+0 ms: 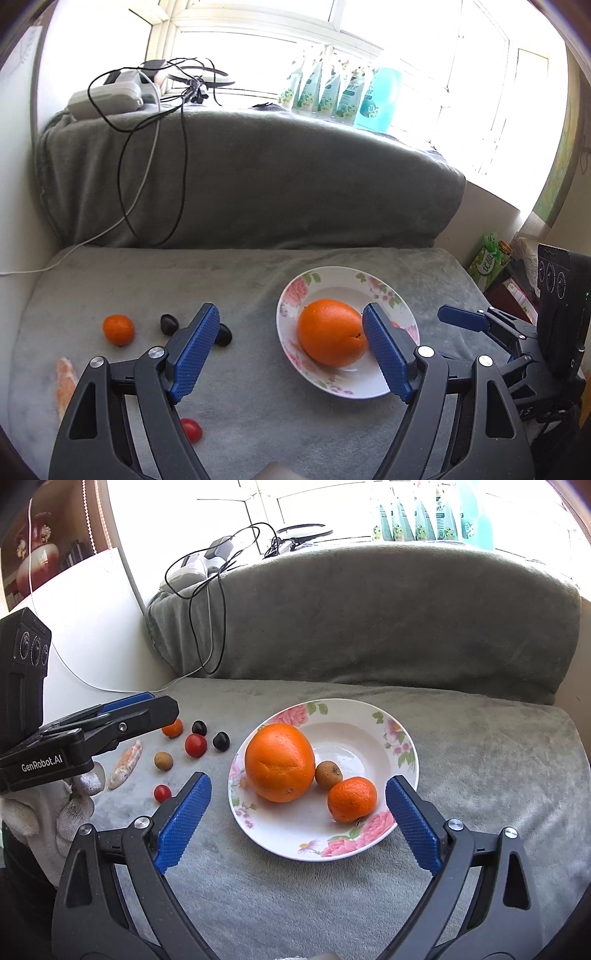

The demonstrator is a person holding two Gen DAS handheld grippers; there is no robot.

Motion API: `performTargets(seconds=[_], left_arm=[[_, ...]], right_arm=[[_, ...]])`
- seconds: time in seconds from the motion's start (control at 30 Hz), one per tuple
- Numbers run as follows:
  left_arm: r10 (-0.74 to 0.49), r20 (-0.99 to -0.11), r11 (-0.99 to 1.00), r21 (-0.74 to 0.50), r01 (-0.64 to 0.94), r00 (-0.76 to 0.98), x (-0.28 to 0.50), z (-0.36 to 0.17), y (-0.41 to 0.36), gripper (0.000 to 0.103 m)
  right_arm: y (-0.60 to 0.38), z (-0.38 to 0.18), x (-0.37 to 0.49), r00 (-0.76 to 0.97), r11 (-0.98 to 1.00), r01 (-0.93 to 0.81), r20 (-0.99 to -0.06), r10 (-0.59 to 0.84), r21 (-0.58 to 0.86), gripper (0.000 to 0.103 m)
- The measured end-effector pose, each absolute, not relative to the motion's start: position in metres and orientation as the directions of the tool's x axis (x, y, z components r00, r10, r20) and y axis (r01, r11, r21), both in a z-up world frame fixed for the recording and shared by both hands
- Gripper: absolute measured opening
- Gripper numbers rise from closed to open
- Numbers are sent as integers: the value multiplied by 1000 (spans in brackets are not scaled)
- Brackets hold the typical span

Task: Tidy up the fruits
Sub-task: 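Withdraw both tools from the plate toward the remaining fruit, then grasp a red tomato with the right tool while the left tool grasps another kiwi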

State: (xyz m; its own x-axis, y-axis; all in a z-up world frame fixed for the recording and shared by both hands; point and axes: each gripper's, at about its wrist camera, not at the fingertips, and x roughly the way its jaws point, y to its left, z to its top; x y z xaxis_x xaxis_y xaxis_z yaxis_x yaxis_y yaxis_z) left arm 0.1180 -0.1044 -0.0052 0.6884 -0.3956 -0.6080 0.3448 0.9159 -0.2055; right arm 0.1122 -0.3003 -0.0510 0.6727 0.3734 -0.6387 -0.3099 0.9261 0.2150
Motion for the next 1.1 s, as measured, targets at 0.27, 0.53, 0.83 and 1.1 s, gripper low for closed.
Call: performTargets(seconds=[0.27,0.53,0.83,1.1], left_arm=[[-325,-613,945,-192,264,720,107,-12,-62,80],[-270,-627,963,-179,202,731,93,-22,-31,80],[-253,-649,967,-196,163,718,91,-40,-10,80],[-271,-675,961,-224,160,686,98,-59,-3,69]], right_arm=[[-276,-42,122,664,914,-363,-638,391,182,97],[-246,-38,132,640,894,-424,-651,407,143,97],[-212,-40,148,595,863,-490,-676,435,124,97],[-186,-48,167,524,830,-532,-703,480,170,97]])
